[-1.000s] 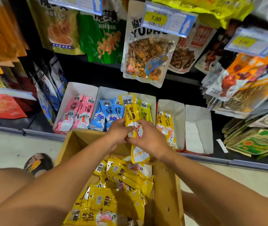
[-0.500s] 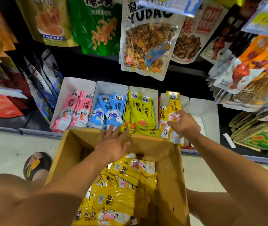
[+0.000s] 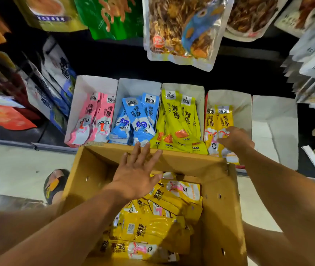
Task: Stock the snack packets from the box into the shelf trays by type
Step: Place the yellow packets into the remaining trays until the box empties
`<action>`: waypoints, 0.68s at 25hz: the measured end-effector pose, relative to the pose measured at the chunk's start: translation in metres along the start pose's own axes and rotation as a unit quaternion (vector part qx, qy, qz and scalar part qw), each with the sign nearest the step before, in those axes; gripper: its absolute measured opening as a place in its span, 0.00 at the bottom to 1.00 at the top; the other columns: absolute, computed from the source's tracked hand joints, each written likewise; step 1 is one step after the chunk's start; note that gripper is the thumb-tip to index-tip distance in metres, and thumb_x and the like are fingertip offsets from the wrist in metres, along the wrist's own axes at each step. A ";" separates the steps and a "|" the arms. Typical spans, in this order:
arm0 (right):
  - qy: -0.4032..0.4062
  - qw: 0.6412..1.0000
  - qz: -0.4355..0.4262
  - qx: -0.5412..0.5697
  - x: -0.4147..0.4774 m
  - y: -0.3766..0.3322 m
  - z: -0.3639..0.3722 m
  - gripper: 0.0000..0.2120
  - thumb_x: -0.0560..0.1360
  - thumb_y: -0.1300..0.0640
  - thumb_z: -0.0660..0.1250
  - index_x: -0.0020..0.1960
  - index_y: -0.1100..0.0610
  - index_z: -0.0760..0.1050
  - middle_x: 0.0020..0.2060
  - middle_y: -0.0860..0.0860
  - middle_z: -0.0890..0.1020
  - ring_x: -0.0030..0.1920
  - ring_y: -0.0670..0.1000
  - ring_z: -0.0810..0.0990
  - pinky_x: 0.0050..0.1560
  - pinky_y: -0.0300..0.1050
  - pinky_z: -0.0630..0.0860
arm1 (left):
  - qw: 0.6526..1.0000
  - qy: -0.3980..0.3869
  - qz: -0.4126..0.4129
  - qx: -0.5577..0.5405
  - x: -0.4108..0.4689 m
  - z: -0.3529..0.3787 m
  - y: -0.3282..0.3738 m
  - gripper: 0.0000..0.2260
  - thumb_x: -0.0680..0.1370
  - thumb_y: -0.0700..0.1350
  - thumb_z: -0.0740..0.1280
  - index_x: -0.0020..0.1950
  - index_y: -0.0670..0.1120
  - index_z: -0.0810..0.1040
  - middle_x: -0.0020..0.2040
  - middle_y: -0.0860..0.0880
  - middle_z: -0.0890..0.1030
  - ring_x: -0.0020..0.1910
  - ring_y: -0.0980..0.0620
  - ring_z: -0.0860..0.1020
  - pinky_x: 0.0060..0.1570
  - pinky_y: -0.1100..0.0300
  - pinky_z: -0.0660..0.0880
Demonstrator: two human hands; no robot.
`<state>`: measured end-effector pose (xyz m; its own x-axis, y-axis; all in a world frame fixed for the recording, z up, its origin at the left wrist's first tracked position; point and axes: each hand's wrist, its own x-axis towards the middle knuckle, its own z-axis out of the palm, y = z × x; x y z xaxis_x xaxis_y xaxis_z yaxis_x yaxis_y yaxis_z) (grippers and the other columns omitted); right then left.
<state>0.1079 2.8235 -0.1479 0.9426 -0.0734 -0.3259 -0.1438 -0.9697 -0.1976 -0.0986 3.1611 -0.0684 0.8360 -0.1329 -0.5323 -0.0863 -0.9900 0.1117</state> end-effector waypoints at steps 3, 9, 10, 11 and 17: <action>-0.020 0.999 -0.002 0.026 0.006 0.005 0.012 0.36 0.71 0.36 0.72 0.72 0.54 0.69 0.66 0.60 0.76 0.62 0.62 0.77 0.57 0.55 0.76 | 1.000 -0.005 0.004 0.002 -0.001 -0.001 0.000 0.32 0.82 0.68 0.42 0.75 0.63 0.22 0.77 0.51 0.22 0.76 0.44 0.23 0.79 0.38 0.38; -0.036 0.999 -0.011 0.033 0.005 0.005 0.010 0.40 0.71 0.31 0.69 0.73 0.55 0.68 0.67 0.61 0.75 0.62 0.63 0.77 0.57 0.54 0.77 | 1.000 -0.010 0.002 0.004 -0.002 -0.001 0.000 0.33 0.82 0.69 0.43 0.74 0.63 0.21 0.76 0.51 0.21 0.75 0.44 0.22 0.79 0.37 0.38; -0.039 0.999 -0.013 0.027 0.004 0.005 0.009 0.40 0.71 0.32 0.69 0.74 0.55 0.68 0.68 0.61 0.74 0.63 0.63 0.76 0.57 0.54 0.76 | 1.000 -0.012 0.000 0.005 -0.002 -0.001 0.001 0.33 0.82 0.69 0.43 0.74 0.63 0.21 0.76 0.51 0.21 0.75 0.44 0.23 0.79 0.36 0.39; -0.040 0.999 -0.016 0.025 0.001 0.004 0.006 0.40 0.71 0.32 0.69 0.74 0.55 0.67 0.68 0.61 0.73 0.64 0.63 0.76 0.58 0.54 0.76 | 1.000 -0.014 -0.002 0.008 -0.002 -0.002 0.002 0.33 0.82 0.69 0.43 0.74 0.63 0.21 0.76 0.51 0.21 0.75 0.44 0.23 0.79 0.36 0.39; -0.011 1.000 -0.018 0.009 -0.024 -0.014 -0.012 0.38 0.73 0.34 0.70 0.74 0.56 0.68 0.69 0.61 0.72 0.63 0.63 0.76 0.59 0.55 0.77 | 1.000 -0.017 -0.007 0.012 -0.001 -0.006 0.001 0.33 0.82 0.68 0.44 0.78 0.63 0.27 0.80 0.51 0.27 0.79 0.42 0.28 0.78 0.34 0.40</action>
<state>0.0909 2.8358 -0.1258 0.9405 -0.0336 -0.3381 -0.1160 -0.9671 -0.2265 -0.0966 3.1601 -0.0630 0.8181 -0.1195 -0.5625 -0.0870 -0.9926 0.0844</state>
